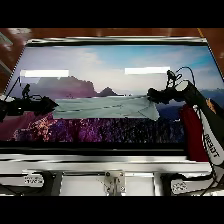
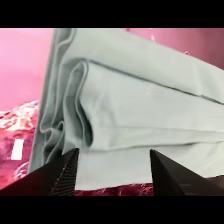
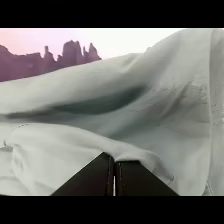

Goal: Fold the shirts.

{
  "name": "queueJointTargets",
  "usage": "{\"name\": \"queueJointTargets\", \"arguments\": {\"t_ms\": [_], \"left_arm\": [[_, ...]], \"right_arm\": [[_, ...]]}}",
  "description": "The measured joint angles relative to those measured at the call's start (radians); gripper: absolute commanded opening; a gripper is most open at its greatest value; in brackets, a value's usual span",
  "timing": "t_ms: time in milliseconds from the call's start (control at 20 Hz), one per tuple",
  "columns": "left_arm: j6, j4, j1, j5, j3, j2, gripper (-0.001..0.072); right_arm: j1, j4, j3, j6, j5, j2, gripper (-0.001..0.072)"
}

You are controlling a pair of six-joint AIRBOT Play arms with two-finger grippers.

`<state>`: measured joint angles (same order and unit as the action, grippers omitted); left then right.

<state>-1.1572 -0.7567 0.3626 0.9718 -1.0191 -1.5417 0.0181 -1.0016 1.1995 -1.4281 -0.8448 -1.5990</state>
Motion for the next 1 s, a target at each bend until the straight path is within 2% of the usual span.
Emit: {"name": "queueJointTargets", "arguments": {"t_ms": [50,350,650,1000], "left_arm": [[-0.011,0.001,0.0,0.002,-0.003,-0.013,0.0543],[-0.037,0.001,0.034,0.092,-0.082,-0.039,0.0542],[-0.049,0.001,0.037,0.233,-0.164,-0.034,0.0541],[-0.116,0.015,0.0,0.289,-0.184,-0.008,0.0541]], "right_arm": [[0.001,0.0,0.002,0.01,0.007,-0.011,0.0676],[0.087,-0.052,0.035,0.069,-0.022,0.003,0.0677],[0.175,-0.069,0.045,0.072,-0.173,-0.024,0.0677],[0.192,0.163,0.046,0.141,-0.209,-0.164,0.0676]]}}
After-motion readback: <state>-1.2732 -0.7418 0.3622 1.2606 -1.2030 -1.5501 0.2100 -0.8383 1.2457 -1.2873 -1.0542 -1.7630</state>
